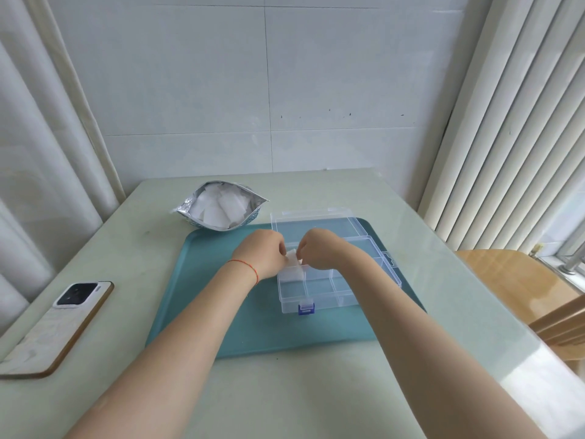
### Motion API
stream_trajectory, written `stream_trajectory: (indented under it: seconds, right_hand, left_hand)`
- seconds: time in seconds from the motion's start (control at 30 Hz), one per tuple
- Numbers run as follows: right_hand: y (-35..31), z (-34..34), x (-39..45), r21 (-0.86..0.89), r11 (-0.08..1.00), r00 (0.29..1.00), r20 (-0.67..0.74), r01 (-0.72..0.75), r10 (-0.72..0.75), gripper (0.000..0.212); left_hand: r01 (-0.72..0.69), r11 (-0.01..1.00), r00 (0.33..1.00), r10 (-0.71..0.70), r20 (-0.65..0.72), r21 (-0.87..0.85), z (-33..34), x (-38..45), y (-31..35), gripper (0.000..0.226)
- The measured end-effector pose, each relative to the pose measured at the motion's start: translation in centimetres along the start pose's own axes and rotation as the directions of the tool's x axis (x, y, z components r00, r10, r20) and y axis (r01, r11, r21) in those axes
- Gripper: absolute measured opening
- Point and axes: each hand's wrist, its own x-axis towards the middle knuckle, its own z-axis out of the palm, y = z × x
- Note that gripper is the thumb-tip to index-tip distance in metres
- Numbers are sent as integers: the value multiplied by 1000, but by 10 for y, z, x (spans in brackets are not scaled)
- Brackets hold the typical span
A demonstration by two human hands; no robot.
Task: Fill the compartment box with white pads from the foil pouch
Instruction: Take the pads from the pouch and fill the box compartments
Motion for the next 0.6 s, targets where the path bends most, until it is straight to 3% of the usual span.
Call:
stream_trajectory:
  seconds: [0.13,0.23,0.33,0.43,0.5,0.6]
  right_hand:
    - [4,0,1,94,995,998,-64,-19,25,31]
    - [3,-5,-2,98,995,1000,-5,1,0,30]
    - [5,-13,-5,137,991,993,-116,-10,26,29]
    - [-4,-24,-9,206,977,958,-285,45,16,29]
    - [-21,-27,-9,196,972,944,-325,128,-59,29]
    - [-52,-18,0,155,962,919,-360,226,-158,29]
  left_hand:
    - [19,1000,1000,-20,20,18,1,-2,0,18]
    - [36,999,997,-37,65,18,1,-1,-1,15]
    - [51,996,998,-48,48,-66,-6,-5,-4,19]
    - [66,981,985,-93,-146,-184,-19,-11,-15,19]
    - [104,963,936,-180,-304,-249,-26,-11,-30,18]
    - [166,941,856,-285,-432,-294,-34,-8,-59,17]
